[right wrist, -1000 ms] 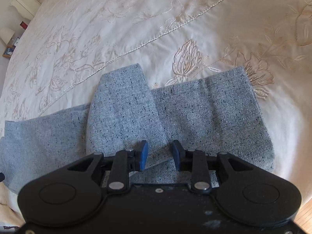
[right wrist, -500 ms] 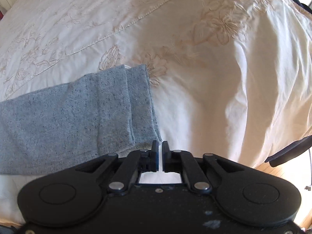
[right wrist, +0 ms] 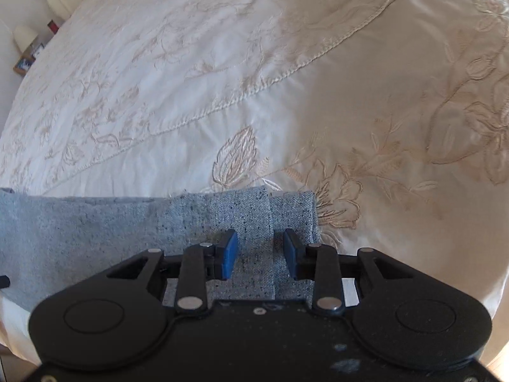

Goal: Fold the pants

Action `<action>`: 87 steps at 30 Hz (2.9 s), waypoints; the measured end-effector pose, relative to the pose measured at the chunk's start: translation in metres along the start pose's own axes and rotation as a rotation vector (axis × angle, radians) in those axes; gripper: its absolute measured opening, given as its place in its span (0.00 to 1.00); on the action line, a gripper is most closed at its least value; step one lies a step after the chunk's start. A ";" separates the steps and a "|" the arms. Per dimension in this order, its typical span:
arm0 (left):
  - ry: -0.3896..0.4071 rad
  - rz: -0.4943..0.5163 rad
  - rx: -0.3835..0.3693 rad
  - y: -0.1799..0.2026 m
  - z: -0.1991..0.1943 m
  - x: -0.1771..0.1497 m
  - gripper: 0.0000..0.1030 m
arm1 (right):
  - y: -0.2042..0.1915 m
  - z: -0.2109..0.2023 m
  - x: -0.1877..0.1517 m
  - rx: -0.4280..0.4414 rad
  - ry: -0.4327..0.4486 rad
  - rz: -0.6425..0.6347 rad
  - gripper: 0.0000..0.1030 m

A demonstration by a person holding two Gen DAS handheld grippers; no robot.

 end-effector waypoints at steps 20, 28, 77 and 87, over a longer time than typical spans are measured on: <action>0.002 0.025 0.029 -0.007 0.008 0.008 0.31 | 0.027 -0.051 -0.006 -0.204 0.103 -0.037 0.16; -0.010 0.021 0.042 -0.022 0.010 0.011 0.31 | 0.006 -0.040 -0.011 -0.029 0.085 0.005 0.27; 0.062 0.219 0.077 -0.157 0.031 0.089 0.32 | -0.158 -0.057 0.026 -0.128 0.173 -0.030 0.20; -0.084 0.009 0.248 -0.318 0.100 0.110 0.39 | -0.367 -0.004 0.028 0.215 0.054 -0.191 0.23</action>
Point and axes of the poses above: each gripper's, at about its wrist camera, not at the fingertips, and z roughly the way its jaws point, y to its right, x to its top, the point moved 8 cm from there along z, roughly the way its jaws point, and after that the axes turned 2 degrees about y, right-handed, at the moved point
